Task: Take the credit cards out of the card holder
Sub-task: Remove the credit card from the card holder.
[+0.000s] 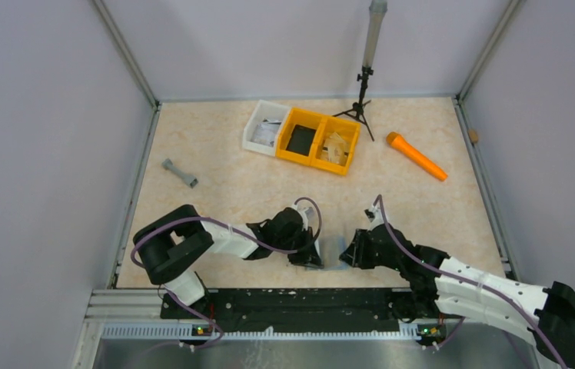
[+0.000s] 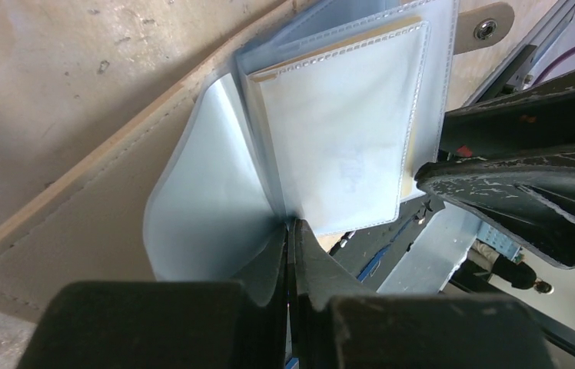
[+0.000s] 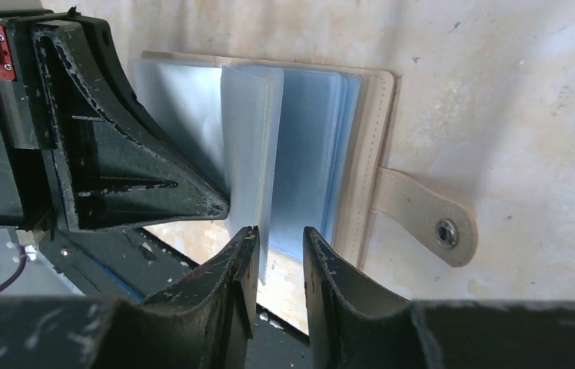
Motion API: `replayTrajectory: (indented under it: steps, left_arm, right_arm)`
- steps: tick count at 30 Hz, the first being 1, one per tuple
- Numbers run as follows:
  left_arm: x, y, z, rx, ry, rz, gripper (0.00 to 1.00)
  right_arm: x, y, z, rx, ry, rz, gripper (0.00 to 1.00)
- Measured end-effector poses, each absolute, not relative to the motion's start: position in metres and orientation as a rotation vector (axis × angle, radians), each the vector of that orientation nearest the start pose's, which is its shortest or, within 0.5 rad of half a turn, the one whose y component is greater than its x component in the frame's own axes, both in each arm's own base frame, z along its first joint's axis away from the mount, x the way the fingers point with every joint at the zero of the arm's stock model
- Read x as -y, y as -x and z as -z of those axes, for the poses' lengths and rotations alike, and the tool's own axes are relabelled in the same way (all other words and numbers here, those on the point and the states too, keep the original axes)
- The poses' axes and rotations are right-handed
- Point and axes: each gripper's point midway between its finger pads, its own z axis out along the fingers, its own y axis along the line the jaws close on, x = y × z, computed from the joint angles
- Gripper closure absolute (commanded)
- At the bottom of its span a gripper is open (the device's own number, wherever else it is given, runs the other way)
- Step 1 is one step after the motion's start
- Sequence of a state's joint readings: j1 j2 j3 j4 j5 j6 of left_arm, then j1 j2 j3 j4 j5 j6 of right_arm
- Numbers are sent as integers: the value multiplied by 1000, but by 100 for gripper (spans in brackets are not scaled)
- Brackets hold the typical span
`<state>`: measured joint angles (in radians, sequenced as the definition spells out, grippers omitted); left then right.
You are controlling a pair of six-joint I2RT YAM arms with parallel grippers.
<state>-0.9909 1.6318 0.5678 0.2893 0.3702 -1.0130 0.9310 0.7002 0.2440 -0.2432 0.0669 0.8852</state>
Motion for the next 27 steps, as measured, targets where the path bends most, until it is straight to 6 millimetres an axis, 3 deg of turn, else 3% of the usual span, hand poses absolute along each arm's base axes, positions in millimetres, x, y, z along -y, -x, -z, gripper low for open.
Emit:
replayTrajectory:
  steps: [3,5,8,12,15,19,27]
  left_arm:
    - [348,-113,-19,-2742,-177,1249,98]
    - [348,-113,-19,-2741,-176,1251,98]
    - [348,-113,-19,-2738,-175,1254,98]
    - [348,-113,-19,-2736,-175,1258,99]
    - [348,-112,-19,-2736,-175,1259,99]
    - [348,-112,-19,-2733,-176,1263,100]
    - [348,-113,-19,-2728,-177,1266,100]
  right_arm:
    - [-209,-127,-46,-2424,23,-862,92]
    - [-212,-128,-49,-2413,19,-881,97]
    - [-217,-129,-54,-2396,21,-911,96]
    - [-224,-128,-59,-2375,30,-968,86]
    - [-226,-127,-57,-2385,35,-978,84]
    - [-225,-125,-52,-2405,39,-969,99]
    - [-227,-124,-58,-2389,34,-1000,100]
